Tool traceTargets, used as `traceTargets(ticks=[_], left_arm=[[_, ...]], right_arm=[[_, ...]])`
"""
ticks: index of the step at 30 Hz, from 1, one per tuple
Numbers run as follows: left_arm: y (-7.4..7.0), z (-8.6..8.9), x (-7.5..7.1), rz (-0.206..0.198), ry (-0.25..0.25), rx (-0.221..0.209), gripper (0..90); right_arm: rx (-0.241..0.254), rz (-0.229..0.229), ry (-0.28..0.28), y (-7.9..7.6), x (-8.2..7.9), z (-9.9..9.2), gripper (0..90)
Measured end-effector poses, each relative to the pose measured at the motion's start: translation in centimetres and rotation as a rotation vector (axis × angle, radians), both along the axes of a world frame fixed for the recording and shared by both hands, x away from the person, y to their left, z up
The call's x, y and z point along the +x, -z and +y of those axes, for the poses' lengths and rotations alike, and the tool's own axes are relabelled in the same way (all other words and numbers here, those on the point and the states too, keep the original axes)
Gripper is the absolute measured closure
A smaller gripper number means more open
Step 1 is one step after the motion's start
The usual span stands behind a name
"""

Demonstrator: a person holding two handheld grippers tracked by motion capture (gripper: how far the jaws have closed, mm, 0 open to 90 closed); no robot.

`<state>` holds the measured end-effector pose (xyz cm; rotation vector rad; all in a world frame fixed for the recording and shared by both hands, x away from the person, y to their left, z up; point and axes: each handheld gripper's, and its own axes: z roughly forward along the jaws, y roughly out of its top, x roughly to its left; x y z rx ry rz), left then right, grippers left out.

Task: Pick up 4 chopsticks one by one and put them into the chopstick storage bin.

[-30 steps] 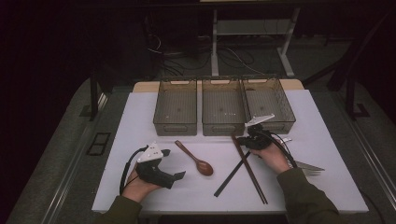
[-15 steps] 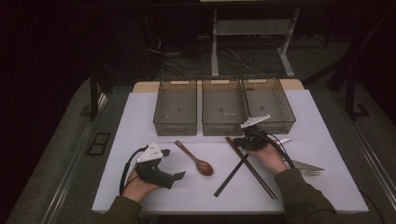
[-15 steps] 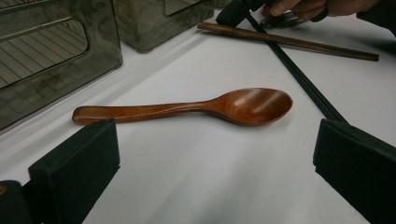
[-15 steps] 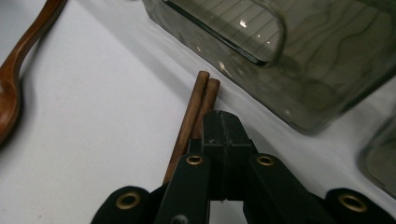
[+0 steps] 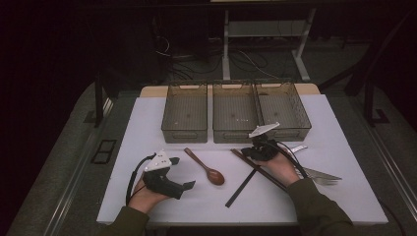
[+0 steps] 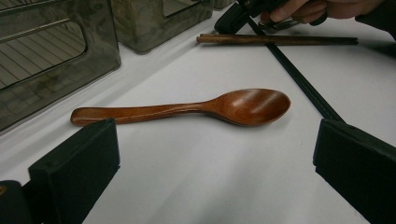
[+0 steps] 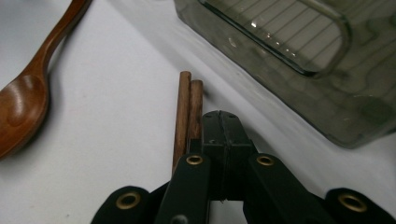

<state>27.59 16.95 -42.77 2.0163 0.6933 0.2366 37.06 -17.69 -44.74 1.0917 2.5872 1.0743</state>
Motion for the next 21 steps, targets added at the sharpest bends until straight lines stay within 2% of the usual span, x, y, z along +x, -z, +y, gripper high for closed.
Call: traceTargets(ticks=[8, 17, 19, 21], left_arm=[[-0.01, -0.01, -0.03, 0.000, 0.001, 0.000, 0.0], [-0.02, 0.00, -0.03, 0.000, 0.004, 0.000, 0.0], [-0.02, 0.01, -0.03, -0.001, 0.004, 0.000, 0.0], [-0.04, 0.03, -0.02, -0.001, 0.005, 0.000, 0.0]], right_arm=[[0.002, 0.001, -0.040, 0.03, -0.34, 0.69, 89.2], [0.006, -0.007, -0.044, -0.08, -0.36, 0.71, 88.7], [0.031, -0.008, -0.032, -0.46, -0.26, 0.25, 80.4], [0.045, 0.005, -0.028, -0.65, -0.23, 0.02, 76.9]])
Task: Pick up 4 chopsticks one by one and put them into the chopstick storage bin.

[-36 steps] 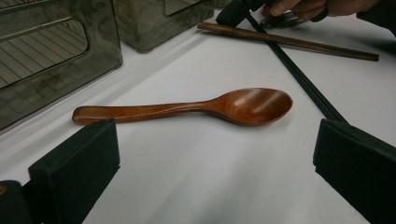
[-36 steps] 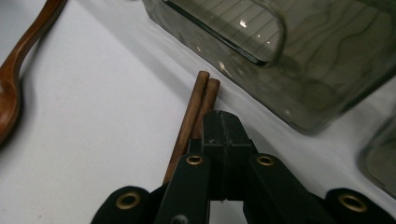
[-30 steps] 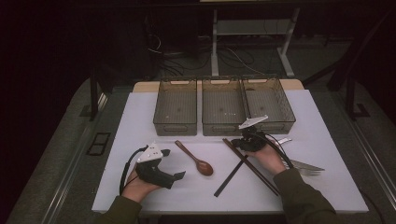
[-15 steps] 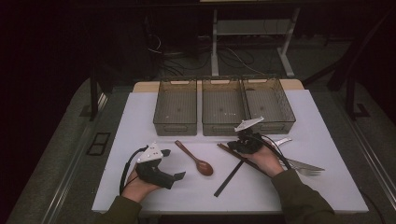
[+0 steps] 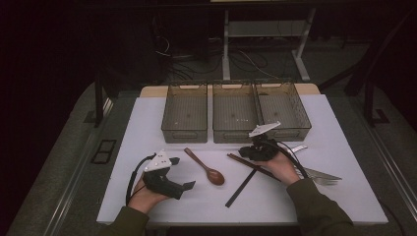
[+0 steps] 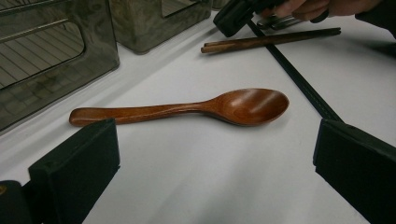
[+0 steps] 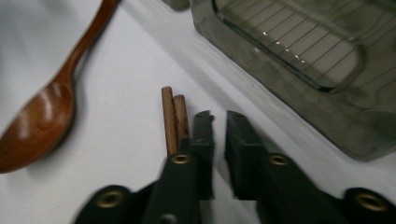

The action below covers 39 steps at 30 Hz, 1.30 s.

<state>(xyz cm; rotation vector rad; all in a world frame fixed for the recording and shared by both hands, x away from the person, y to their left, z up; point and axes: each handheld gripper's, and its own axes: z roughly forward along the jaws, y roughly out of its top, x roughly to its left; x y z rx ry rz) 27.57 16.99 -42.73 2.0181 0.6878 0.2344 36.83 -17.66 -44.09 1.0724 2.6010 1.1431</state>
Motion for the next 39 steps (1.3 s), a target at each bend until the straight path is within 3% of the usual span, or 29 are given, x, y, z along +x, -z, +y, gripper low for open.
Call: traceTargets(ticks=[3, 7, 12, 20, 39], left_arm=[[0.0, 0.0, 0.0, 0.000, 0.000, 0.000, 0.0], [0.0, 0.1, 0.0, 0.002, 0.002, 0.000, 0.0], [0.0, 0.1, 0.0, 0.002, 0.003, -0.005, 0.0], [-0.1, 0.2, -0.1, 0.005, 0.001, -0.016, 0.0], [-0.2, 0.6, -0.2, 0.008, -0.004, -0.021, 0.0]], right_arm=[[0.077, 0.022, 0.008, -0.8, 0.1, -1.2, 60.2], [0.095, 0.008, 0.012, -1.6, -0.2, -1.9, 54.1], [0.106, -0.018, -0.017, -2.6, -1.2, -3.3, 49.6], [0.115, -0.047, -0.058, -3.0, -2.6, -4.4, 42.8], [0.124, -0.075, -0.035, -3.4, -6.1, -8.9, 37.6]])
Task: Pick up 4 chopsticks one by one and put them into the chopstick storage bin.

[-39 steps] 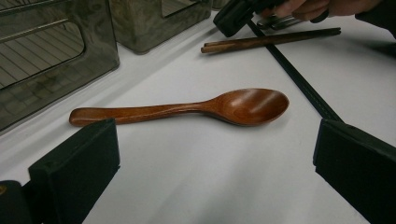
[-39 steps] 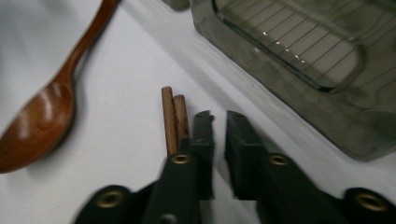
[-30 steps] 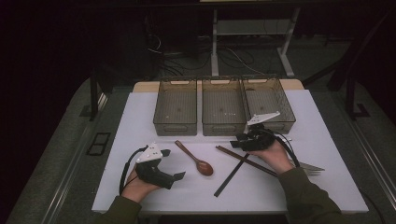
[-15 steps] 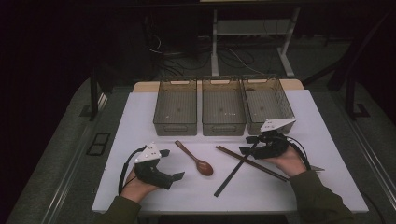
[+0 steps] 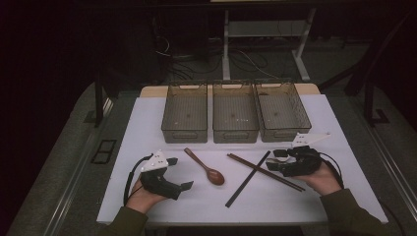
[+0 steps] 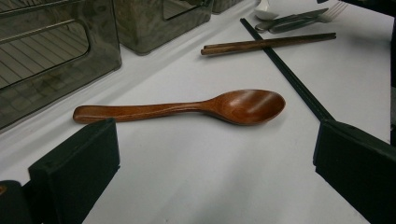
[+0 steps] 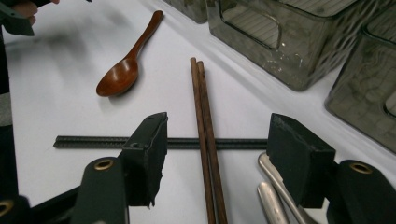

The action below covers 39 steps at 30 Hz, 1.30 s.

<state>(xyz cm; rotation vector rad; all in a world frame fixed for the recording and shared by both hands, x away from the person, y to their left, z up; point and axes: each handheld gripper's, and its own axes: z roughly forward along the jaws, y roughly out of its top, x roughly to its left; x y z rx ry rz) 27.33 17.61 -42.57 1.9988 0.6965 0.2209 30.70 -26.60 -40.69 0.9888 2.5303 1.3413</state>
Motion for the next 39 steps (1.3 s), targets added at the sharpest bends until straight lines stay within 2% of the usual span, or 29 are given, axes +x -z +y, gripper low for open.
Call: traceTargets(ticks=[9, 17, 19, 20, 21, 22, 23, 24, 25, 31, 34, 39], left_arm=[[0.0, 0.1, -0.1, -0.002, 0.000, 0.002, 0.0], [0.1, 0.1, -0.1, -0.002, 0.000, 0.000, 0.0], [0.0, 0.1, -0.1, -0.001, -0.001, 0.000, 0.0], [0.0, 0.1, -0.1, -0.001, 0.000, 0.001, 0.0], [0.0, 0.1, -0.1, -0.001, -0.001, 0.001, 0.0], [0.0, 0.1, -0.1, -0.001, -0.001, 0.001, 0.0], [0.1, 0.1, -0.1, -0.001, -0.001, 0.001, 0.0], [0.1, 0.1, -0.1, -0.001, -0.001, 0.000, 0.0], [0.0, 0.1, -0.1, -0.001, -0.002, 0.001, 0.0], [0.0, 0.2, -0.1, 0.001, -0.002, 0.005, 0.0], [0.0, 0.2, -0.1, 0.000, -0.003, 0.006, 0.0], [0.1, 0.2, -0.1, 0.001, -0.003, 0.009, 0.0]], right_arm=[[-0.012, -0.009, 0.004, 0.3, -0.7, -1.2, 36.7], [-0.031, 0.010, 0.009, 0.3, -1.2, -2.3, 35.0], [-0.048, 0.017, 0.010, 0.3, -1.3, -2.5, 33.9], [-0.073, 0.027, 0.001, 0.2, -1.3, -2.6, 33.6], [-0.073, 0.027, 0.001, 0.2, -1.3, -2.6, 33.6], [-0.106, 0.031, -0.009, 0.1, -1.2, -2.5, 33.6], [-0.106, 0.031, -0.009, 0.1, -1.2, -2.5, 33.6], [-0.136, 0.035, -0.022, 0.0, -1.2, -2.5, 33.5], [-0.136, 0.035, -0.022, 0.0, -1.2, -2.5, 33.5], [-0.215, 0.053, -0.032, -0.3, -1.1, -2.4, 33.5], [-0.267, 0.065, -0.038, -0.7, -1.0, -2.2, 35.0], [-0.310, 0.080, -0.046, -0.8, -1.0, -2.0, 35.7]])
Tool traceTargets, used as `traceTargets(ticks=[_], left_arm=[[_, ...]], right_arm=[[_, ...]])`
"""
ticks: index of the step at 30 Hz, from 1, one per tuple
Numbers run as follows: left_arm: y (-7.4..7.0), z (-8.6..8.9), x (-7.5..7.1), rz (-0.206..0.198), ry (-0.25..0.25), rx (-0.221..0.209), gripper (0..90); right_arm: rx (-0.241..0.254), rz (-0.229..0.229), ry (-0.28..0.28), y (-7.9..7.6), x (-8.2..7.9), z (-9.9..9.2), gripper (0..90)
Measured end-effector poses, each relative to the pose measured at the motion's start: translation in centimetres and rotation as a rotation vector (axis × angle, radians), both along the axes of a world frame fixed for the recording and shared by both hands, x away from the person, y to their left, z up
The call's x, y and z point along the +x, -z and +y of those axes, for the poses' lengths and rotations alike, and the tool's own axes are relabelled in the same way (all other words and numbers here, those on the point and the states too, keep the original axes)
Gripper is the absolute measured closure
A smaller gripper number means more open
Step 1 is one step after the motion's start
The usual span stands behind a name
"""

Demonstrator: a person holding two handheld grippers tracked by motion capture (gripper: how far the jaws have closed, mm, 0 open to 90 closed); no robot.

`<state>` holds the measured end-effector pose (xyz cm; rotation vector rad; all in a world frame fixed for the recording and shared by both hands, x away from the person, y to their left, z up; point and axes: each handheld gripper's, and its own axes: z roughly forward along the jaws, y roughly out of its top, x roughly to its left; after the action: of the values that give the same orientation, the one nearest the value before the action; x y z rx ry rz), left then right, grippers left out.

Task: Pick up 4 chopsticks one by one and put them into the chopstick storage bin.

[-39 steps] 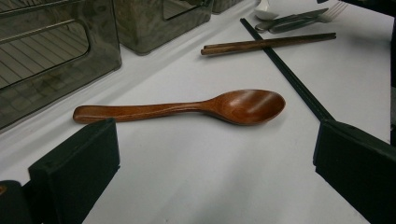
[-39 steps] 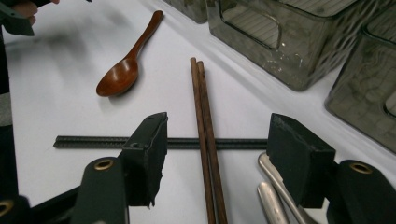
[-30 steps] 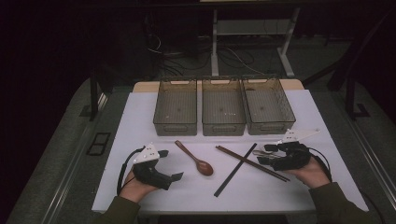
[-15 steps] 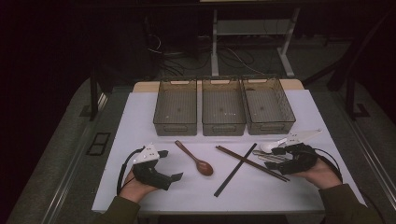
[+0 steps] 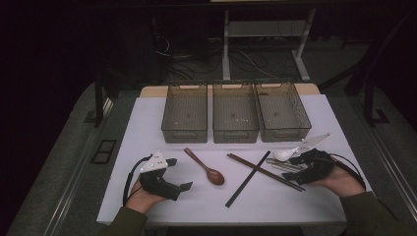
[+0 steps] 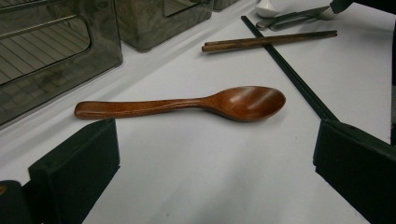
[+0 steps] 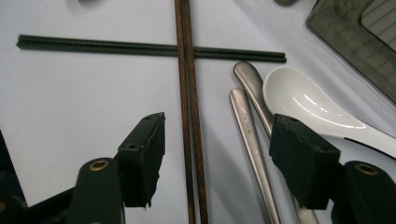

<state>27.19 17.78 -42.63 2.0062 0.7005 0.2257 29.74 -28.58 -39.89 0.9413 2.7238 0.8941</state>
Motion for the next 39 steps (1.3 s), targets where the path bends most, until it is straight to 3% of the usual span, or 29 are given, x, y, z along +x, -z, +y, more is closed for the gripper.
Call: traceTargets(ticks=[10, 15, 27, 39], left_arm=[[0.0, -0.1, -0.1, 0.001, 0.002, 0.000, 0.0], [0.0, 0.0, -0.1, 0.001, 0.000, -0.001, 0.0], [0.1, -0.1, 0.0, 0.001, 0.002, 0.000, 0.0], [0.1, -0.1, 0.0, 0.001, 0.002, 0.001, 0.0]], right_arm=[[-0.095, 0.050, -0.031, -0.1, 0.3, 1.0, 41.9], [-0.174, 0.076, -0.072, 0.0, 0.5, 1.7, 49.6], [-0.286, 0.130, -0.150, 0.5, 1.5, 3.5, 70.7], [-0.347, 0.167, -0.170, 1.2, 2.2, 4.5, 78.7]])
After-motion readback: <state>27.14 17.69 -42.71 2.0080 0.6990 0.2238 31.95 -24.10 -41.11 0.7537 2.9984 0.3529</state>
